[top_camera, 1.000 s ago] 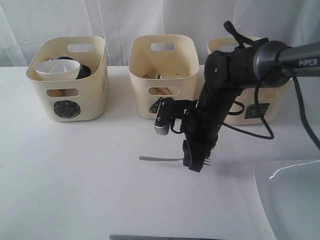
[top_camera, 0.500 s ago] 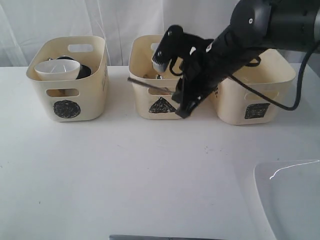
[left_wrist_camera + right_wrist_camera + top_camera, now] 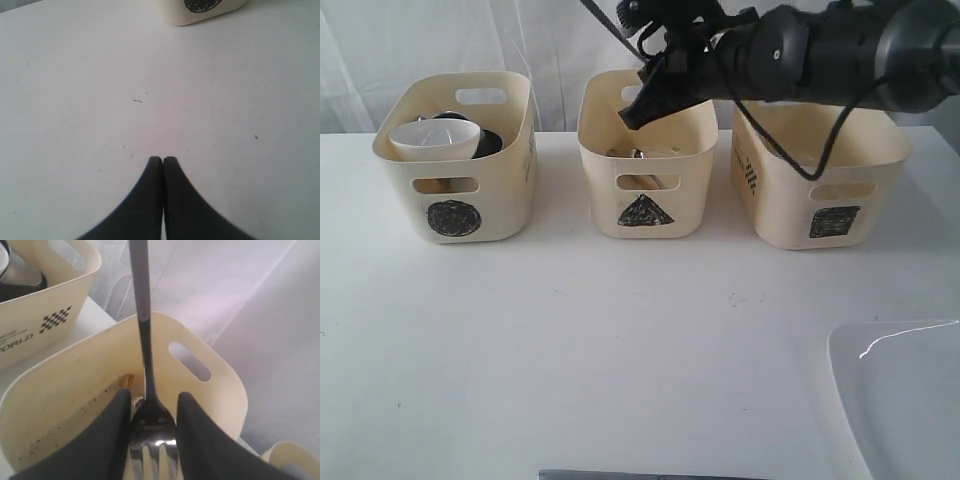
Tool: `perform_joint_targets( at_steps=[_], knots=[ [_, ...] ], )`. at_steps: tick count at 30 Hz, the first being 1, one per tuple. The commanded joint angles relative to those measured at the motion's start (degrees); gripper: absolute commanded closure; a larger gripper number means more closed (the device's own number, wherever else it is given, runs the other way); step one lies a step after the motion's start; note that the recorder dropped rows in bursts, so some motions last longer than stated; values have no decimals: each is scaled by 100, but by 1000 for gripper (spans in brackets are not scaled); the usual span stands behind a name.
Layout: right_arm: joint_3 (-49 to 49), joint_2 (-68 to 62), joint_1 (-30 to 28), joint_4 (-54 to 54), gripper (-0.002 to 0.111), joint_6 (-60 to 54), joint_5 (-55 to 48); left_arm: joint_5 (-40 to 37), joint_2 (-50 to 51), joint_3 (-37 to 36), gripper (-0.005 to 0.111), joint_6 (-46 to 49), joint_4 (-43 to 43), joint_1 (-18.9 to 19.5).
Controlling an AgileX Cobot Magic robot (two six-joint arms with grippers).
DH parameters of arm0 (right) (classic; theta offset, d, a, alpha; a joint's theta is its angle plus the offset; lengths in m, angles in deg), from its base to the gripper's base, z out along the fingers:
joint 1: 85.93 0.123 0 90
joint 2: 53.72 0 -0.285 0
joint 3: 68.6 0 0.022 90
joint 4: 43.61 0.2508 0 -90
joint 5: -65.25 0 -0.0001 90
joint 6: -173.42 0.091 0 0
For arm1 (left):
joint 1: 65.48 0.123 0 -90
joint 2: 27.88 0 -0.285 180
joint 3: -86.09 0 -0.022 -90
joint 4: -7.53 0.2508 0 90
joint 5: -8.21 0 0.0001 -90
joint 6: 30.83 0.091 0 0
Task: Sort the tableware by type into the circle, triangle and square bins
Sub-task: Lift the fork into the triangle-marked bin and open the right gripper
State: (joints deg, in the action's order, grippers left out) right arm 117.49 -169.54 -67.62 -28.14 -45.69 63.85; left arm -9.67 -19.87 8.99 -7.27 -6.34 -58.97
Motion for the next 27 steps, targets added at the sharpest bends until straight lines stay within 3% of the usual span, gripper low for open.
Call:
perform_joint_targets(
  at_steps=[1, 7, 14, 22, 27],
  knots=[
    [143, -408, -12, 20, 108, 51, 678, -12, -22, -12, 107, 5, -50, 8],
    [153, -896, -12, 20, 108, 51, 1484, -12, -22, -12, 107, 5, -50, 8],
    [153, -1211, -12, 84, 107, 51, 1569, -12, -22, -12, 107, 5, -50, 8],
    [153, -1262, -12, 883, 80, 51, 1882, -12, -22, -12, 107, 5, -50, 8],
    [153, -1262, -12, 895, 74, 51, 2037, -12, -22, -12, 107, 5, -50, 8]
  ],
)
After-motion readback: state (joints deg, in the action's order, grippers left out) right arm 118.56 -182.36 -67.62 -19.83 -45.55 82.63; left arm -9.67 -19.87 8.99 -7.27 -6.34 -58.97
